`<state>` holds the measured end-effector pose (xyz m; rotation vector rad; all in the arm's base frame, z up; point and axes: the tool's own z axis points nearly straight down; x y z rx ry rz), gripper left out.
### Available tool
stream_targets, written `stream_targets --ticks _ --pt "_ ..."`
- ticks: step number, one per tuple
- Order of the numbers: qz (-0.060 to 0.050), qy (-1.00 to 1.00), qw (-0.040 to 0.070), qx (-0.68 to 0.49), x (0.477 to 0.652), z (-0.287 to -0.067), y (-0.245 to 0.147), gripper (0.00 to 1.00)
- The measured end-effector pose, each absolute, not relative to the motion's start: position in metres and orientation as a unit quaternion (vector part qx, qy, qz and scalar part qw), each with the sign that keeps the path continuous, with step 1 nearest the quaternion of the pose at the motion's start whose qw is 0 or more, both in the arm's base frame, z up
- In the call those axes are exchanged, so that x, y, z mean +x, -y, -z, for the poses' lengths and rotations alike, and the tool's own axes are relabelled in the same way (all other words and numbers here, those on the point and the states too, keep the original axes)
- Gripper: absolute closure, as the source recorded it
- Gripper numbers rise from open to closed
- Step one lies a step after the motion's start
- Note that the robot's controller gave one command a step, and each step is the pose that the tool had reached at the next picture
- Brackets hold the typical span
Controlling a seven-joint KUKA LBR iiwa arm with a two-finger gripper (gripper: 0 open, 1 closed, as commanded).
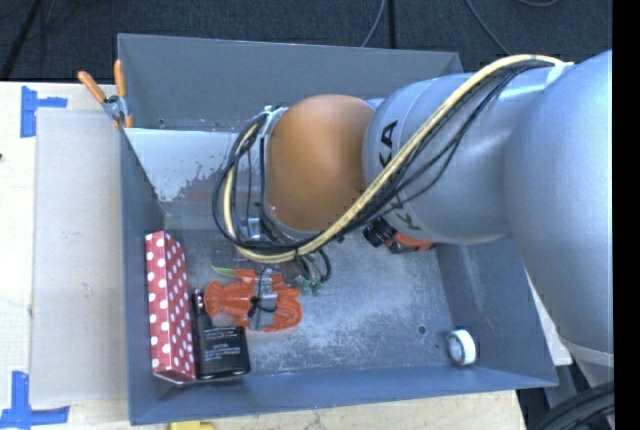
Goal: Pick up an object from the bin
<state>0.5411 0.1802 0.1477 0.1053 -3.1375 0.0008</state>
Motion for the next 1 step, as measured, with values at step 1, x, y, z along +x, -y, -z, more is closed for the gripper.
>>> stream_targets --ticks 1 --pt "0.000 1.000 0.002 0.019 0.5682 -0.0679 -0.1340 0.00"
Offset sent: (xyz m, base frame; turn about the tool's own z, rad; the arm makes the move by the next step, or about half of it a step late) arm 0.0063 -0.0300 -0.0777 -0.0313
